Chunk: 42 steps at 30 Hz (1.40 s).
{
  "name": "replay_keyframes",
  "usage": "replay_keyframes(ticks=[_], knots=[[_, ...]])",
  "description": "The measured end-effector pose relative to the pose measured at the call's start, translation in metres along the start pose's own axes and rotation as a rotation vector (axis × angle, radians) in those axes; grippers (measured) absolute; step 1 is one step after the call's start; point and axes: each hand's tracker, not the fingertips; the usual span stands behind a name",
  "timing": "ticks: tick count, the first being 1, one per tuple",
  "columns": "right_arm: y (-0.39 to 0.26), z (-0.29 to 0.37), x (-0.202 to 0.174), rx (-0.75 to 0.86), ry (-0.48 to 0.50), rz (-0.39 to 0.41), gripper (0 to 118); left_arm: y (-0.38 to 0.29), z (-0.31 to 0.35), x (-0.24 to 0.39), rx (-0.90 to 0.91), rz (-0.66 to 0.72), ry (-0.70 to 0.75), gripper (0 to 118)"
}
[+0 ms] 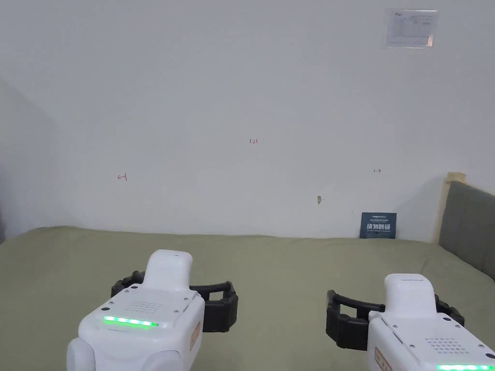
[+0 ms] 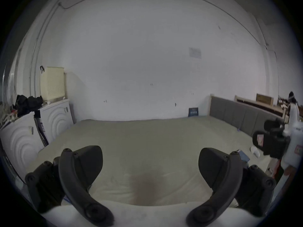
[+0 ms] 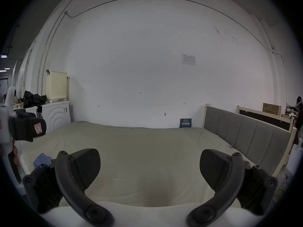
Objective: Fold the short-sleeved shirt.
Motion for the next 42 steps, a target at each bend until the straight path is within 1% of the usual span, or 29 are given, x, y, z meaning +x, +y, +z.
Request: replay_keyframes(ticks=[2,4,10,13,15,17,20,21,24,26,30,35,42], knots=[[0.0,0.0,-0.001,0.003,-0.001,0.001,118,-0.004,-0.002,0.005,0.016,-0.005,0.046,118],[0.0,0.0,-0.001,0.001,0.0,-0.001,118,-0.005,-0.002,0.005,0.02,-0.012,0.063,118],[0.0,0.002,-0.001,0.0,0.001,0.012,118,-0.004,-0.002,-0.005,0.014,0.045,0.058,118],[0.0,0.002,-0.002,0.0,0.005,0.015,118,-0.003,-0.001,-0.007,0.023,0.046,0.065,118],[0.0,0.003,-0.004,-0.001,0.007,0.021,118,-0.004,0.002,-0.009,0.041,0.048,0.046,118],[0.0,0.003,-0.004,-0.001,0.014,0.02,118,-0.003,0.006,-0.012,0.06,0.074,-0.022,118],[0.001,0.001,-0.004,-0.009,0.021,0.017,118,0.003,0.009,-0.01,0.047,0.088,-0.01,118],[0.001,0.0,-0.004,-0.013,0.02,0.018,118,0.004,0.011,-0.008,0.046,0.077,0.02,118],[0.001,0.0,-0.005,-0.012,0.02,0.012,118,0.008,0.015,0.0,0.054,-0.033,0.099,118],[0.002,0.0,-0.005,-0.011,0.025,0.002,118,0.009,0.016,0.003,0.078,-0.066,0.124,118],[0.002,0.0,-0.006,-0.01,0.029,-0.001,118,0.014,0.017,0.0,0.062,-0.023,0.083,118],[0.004,-0.001,-0.006,-0.013,0.033,0.004,118,0.018,0.017,-0.002,0.075,-0.027,0.088,118],[0.004,-0.002,-0.004,-0.014,0.037,-0.011,118,0.016,0.019,0.003,0.075,-0.043,0.127,118]])
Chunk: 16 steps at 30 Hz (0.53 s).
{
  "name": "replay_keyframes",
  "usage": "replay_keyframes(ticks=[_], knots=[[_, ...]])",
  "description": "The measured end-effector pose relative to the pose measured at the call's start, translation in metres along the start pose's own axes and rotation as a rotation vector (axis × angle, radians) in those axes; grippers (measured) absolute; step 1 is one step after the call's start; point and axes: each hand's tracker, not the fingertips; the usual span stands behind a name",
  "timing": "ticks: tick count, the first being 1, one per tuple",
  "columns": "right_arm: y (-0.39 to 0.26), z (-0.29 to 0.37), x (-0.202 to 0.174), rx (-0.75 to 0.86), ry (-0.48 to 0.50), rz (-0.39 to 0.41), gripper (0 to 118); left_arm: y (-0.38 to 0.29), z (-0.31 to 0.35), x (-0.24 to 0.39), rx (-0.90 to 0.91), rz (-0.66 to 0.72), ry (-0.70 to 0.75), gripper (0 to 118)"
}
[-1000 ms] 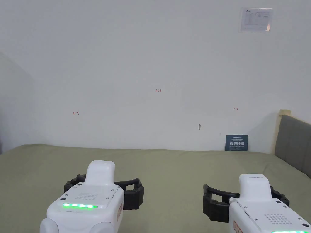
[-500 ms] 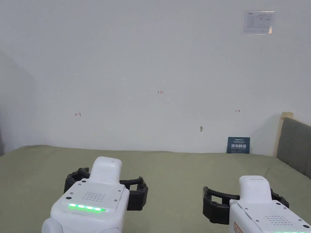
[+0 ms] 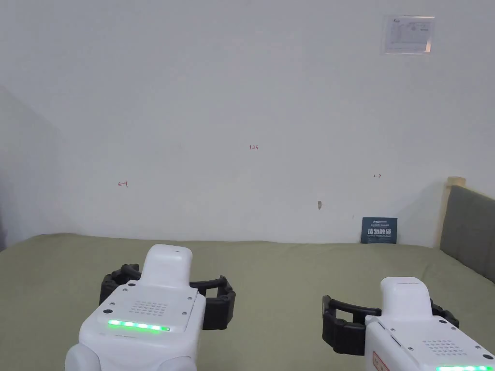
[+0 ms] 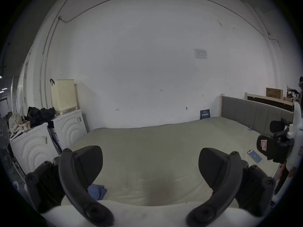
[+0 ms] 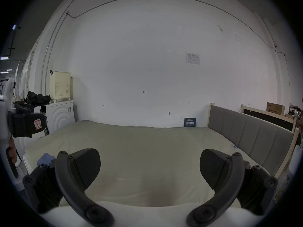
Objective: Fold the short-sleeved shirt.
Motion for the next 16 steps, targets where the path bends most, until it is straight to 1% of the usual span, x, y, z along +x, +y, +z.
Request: replay_keyframes(ticks=[1,3,4,5,6,7,8,9,10,12,13,15,16], knots=[[0.0,0.0,0.0,-0.001,0.002,0.001,118,0.001,-0.001,0.001,-0.007,-0.002,-0.003,118],[0.0,0.0,0.001,-0.002,-0.002,0.004,118,0.006,-0.006,0.002,-0.12,-0.02,-0.026,118],[0.0,0.0,0.001,-0.002,-0.001,0.002,118,0.005,-0.008,0.001,-0.102,0.004,-0.062,118],[0.0,0.0,0.001,-0.002,0.002,-0.002,118,0.001,-0.006,0.002,-0.042,-0.003,-0.044,118],[0.0,0.001,0.001,-0.001,0.002,-0.008,118,-0.002,-0.004,0.005,0.035,-0.013,0.012,118],[0.001,0.002,0.001,-0.001,0.005,-0.011,118,-0.002,-0.005,0.008,0.025,-0.051,0.028,118],[0.001,0.002,0.002,0.0,0.005,-0.012,118,0.0,-0.007,0.009,-0.021,-0.083,0.01,118],[0.002,0.002,0.002,0.001,0.007,-0.013,118,0.0,-0.008,0.009,-0.025,-0.082,-0.045,118],[0.002,0.003,0.002,0.002,0.009,-0.012,118,0.0,-0.008,0.009,-0.015,-0.043,-0.051,118],[0.004,0.003,0.002,0.003,0.008,-0.011,118,0.002,-0.008,0.009,-0.005,-0.02,-0.056,118],[0.004,0.003,0.002,0.003,0.01,-0.011,118,0.002,-0.006,0.006,0.016,0.025,-0.083,118],[0.005,0.004,0.003,0.007,0.015,-0.01,118,0.007,-0.005,0.003,-0.079,0.087,-0.109,118],[0.005,0.004,0.003,0.007,0.014,-0.009,118,0.009,-0.006,0.003,-0.12,0.066,-0.096,118]])
